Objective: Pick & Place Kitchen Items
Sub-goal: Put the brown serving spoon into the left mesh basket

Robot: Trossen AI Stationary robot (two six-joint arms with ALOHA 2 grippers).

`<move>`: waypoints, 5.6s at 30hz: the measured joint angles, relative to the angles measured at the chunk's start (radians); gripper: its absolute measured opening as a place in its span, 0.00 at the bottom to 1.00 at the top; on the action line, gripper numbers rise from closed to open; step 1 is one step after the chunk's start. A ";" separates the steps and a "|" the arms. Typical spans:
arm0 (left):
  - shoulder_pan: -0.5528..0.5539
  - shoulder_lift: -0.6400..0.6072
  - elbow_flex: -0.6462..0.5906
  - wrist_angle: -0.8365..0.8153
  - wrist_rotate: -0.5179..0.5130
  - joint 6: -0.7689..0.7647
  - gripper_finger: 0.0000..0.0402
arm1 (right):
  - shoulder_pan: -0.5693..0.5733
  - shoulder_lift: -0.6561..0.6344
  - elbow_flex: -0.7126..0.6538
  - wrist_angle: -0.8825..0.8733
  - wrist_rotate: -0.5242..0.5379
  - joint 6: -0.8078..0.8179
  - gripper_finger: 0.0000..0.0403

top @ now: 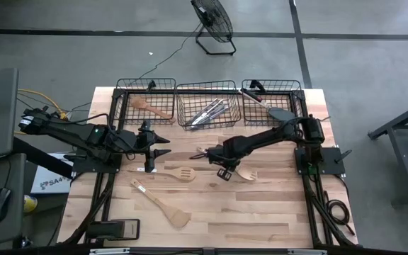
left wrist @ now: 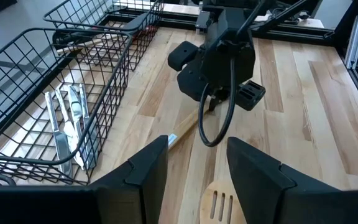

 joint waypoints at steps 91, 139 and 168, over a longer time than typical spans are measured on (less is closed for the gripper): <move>0.346 0.430 0.000 0.953 0.558 0.255 0.64 | 0.123 -0.747 -0.694 1.333 0.406 -0.552 0.17; 0.355 0.543 0.000 1.157 0.673 0.113 0.24 | 0.014 -0.418 -0.573 1.601 0.187 -0.496 0.17; 0.353 0.310 0.010 0.794 0.488 0.266 0.21 | 0.100 -0.610 -0.573 1.228 0.318 -0.340 0.59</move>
